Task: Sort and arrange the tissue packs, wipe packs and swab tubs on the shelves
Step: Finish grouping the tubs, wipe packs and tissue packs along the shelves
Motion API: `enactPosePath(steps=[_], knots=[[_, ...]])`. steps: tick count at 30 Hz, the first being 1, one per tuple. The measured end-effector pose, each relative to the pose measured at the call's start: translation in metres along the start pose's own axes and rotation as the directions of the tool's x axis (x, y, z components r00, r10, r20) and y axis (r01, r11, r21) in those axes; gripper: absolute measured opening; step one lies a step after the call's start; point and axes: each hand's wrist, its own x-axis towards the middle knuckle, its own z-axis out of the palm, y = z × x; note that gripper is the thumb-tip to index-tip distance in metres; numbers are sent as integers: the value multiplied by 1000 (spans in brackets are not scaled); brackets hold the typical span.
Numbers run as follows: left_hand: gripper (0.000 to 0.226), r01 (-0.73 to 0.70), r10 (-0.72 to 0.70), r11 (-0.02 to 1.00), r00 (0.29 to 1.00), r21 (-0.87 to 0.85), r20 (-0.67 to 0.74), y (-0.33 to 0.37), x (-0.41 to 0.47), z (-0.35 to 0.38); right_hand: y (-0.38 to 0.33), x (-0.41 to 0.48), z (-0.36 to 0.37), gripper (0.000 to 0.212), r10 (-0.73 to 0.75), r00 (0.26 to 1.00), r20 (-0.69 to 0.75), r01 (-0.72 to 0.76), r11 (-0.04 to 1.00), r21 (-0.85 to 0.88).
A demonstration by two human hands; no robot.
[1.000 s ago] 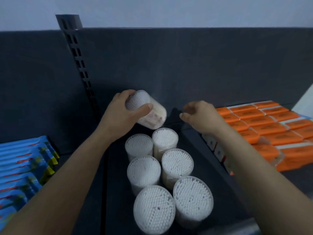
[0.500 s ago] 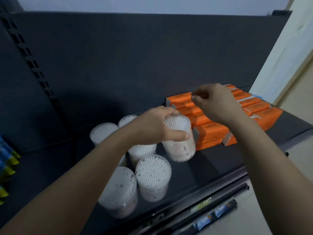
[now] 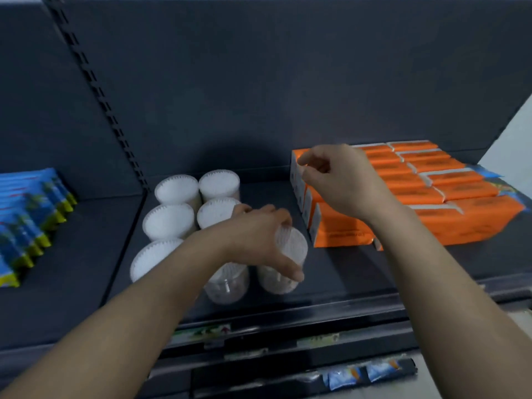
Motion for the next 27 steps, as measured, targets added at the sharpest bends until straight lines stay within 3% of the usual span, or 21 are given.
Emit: enactPosePath(steps=[2, 5, 8, 11, 23, 27], knots=[[80, 13, -20, 996, 997, -85, -76, -6, -10, -5, -2, 0, 2, 19, -2, 999, 35, 2, 1000, 14], [52, -4, -98, 949, 946, -315, -309, -22, -38, -18, -13, 0, 3, 24, -31, 997, 63, 31, 1000, 6], [24, -43, -171, 935, 816, -353, -552, -45, -72, -28, -39, -1, 9, 27, -112, 989, 96, 115, 993, -23], [16, 7, -235, 947, 695, -320, -680, -76, -115, -28, -77, -4, 26, 30, -202, 963, 178, 215, 975, -57], [28, 319, -426, 899, 475, -300, -770, -220, -367, -5, -321, -40, 154, 39, -426, 835, 347, 449, 893, 17], [19, 399, -494, 851, 394, -340, -775, -268, -452, 0, -409, -59, 202, 38, -482, 795, 369, 499, 865, 57]])
